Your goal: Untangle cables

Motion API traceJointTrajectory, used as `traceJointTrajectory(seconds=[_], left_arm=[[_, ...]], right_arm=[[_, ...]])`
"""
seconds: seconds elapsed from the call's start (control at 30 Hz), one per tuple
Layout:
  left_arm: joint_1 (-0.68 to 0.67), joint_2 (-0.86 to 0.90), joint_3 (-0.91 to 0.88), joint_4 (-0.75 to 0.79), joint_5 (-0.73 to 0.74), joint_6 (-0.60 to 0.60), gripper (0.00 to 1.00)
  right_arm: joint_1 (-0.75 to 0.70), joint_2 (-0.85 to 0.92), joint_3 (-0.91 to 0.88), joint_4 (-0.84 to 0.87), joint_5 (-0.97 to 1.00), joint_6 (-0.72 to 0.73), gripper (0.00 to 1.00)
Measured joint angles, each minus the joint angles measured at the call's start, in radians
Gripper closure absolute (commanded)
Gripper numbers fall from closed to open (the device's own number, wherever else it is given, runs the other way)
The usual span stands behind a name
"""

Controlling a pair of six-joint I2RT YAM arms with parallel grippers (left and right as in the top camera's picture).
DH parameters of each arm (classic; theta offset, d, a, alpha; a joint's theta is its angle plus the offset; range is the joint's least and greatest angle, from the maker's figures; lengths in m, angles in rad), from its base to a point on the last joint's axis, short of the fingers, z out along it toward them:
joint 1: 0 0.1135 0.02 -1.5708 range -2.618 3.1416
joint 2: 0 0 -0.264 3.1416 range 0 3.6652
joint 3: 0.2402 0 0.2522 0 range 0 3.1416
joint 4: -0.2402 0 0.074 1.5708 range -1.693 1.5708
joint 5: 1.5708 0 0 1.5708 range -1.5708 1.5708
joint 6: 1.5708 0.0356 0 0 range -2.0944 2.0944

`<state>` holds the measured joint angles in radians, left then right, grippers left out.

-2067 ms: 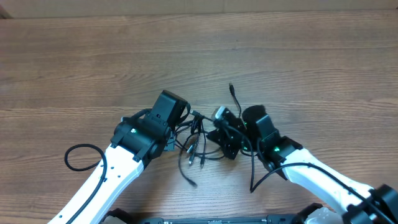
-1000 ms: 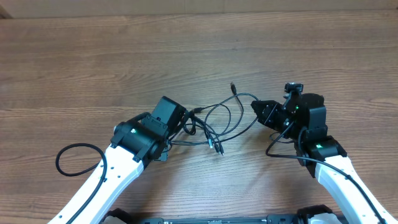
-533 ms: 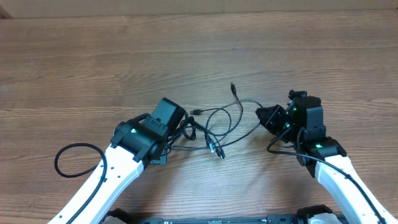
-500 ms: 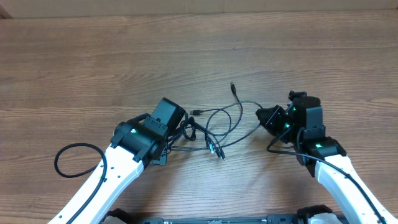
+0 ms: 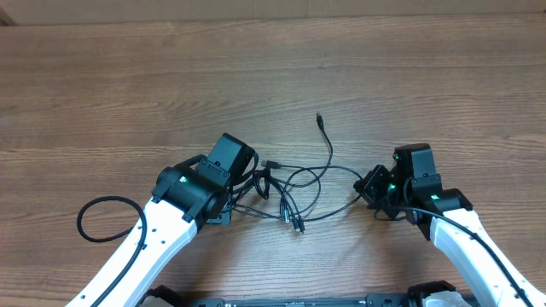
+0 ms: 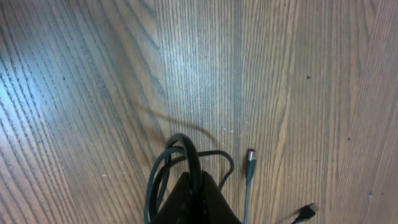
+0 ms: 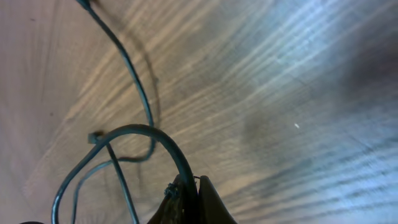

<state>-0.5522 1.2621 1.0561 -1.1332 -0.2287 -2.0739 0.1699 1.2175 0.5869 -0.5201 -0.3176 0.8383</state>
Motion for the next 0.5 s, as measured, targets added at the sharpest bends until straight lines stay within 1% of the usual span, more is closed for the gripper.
traceJointTrajectory(seconds=[0.3, 0.37, 0.43, 0.5], left_arm=[[0.0, 0.0, 0.0, 0.005, 0.0, 0.0, 0.95], [0.0, 0.0, 0.0, 0.005, -0.001, 0.0, 0.96], [0.0, 0.0, 0.0, 0.007, -0.006, 0.0, 0.95], [0.0, 0.0, 0.0, 0.015, -0.012, 0.0, 0.95]], right_arm=[[0.0, 0.0, 0.0, -0.066, 0.015, -0.001, 0.96], [0.0, 0.0, 0.0, -0.102, 0.034, -0.001, 0.92], [0.0, 0.0, 0.0, -0.138, 0.053, -0.002, 0.91], [0.0, 0.0, 0.0, -0.156, 0.065, -0.003, 0.84]])
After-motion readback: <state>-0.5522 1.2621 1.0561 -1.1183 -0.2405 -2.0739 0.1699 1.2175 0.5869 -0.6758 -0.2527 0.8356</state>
